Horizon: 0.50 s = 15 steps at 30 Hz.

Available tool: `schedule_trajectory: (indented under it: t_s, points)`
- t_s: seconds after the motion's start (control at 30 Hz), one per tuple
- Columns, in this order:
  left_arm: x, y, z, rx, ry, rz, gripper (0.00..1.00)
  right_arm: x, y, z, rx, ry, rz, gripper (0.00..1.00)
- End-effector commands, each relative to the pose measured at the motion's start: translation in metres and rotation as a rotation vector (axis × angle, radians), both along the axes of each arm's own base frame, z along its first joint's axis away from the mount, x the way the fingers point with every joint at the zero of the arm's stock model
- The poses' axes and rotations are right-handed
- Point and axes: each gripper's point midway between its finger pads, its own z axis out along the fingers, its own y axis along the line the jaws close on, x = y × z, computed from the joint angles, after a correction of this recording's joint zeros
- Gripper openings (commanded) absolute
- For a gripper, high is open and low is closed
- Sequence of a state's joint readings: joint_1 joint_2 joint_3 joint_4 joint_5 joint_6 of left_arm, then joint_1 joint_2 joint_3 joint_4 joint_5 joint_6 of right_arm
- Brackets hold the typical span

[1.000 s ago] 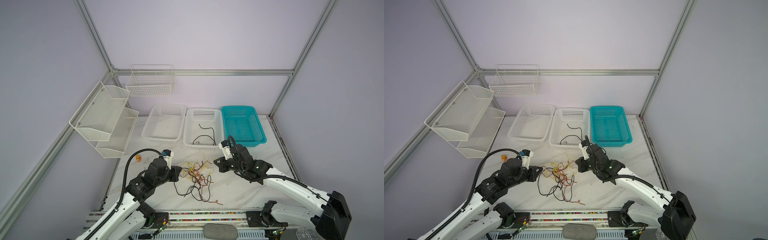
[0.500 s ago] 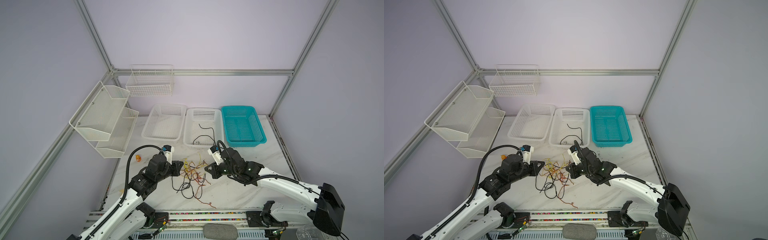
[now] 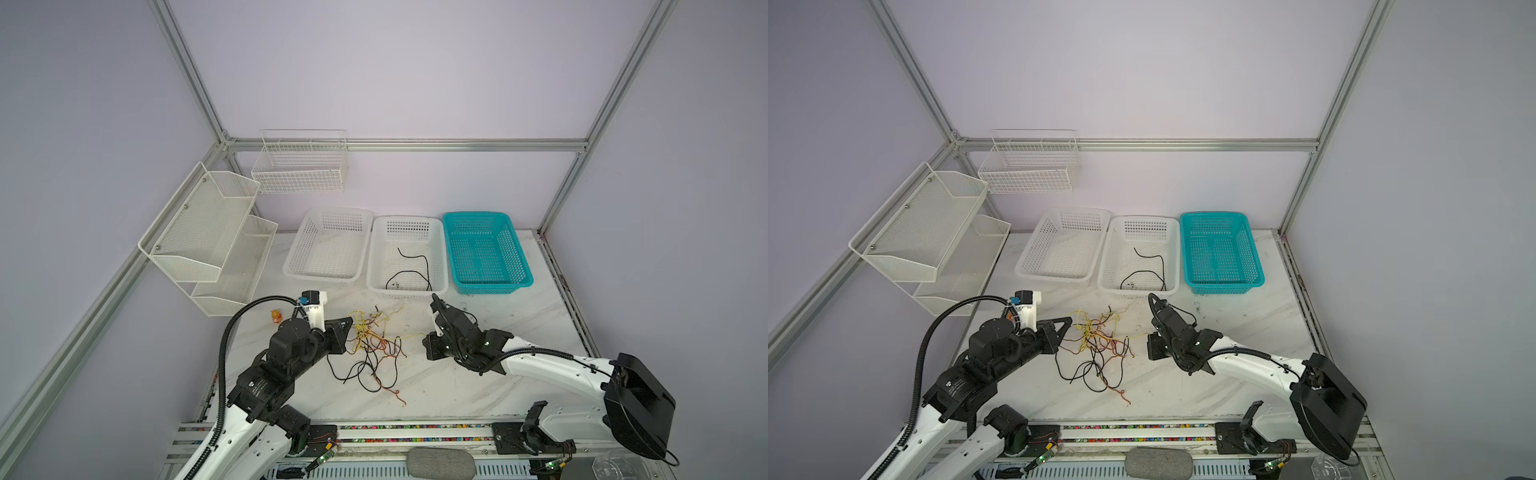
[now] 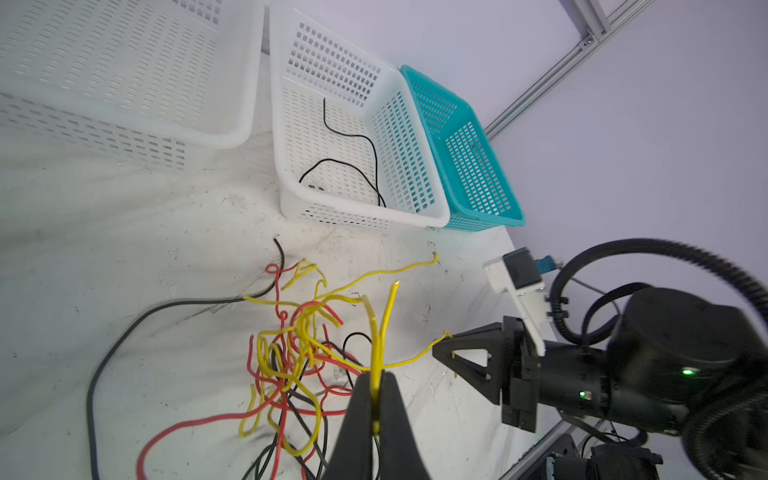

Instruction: Untangle the cables

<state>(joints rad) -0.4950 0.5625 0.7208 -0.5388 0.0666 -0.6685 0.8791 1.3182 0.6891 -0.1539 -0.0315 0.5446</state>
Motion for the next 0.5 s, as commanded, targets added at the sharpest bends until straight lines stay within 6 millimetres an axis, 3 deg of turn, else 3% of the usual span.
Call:
schedule_trajectory:
  t_s: [0.0, 0.17, 0.37, 0.47]
  points:
    - [-0.01, 0.011, 0.099, -0.075, -0.222, 0.016, 0.0, 0.007, -0.02, -0.019, -0.006, 0.029, -0.129, 0.0]
    - [-0.021, 0.03, 0.135, -0.019, -0.297, 0.067, 0.0, 0.009, -0.042, -0.043, -0.047, 0.067, -0.207, 0.0]
    - [-0.019, 0.021, 0.14, -0.031, -0.291, 0.025, 0.0, 0.017, -0.055, -0.052, -0.055, 0.063, -0.219, 0.0]
    - [-0.017, 0.017, 0.14, -0.052, -0.297, 0.019, 0.0, 0.015, -0.042, -0.046, -0.008, 0.059, -0.135, 0.0]
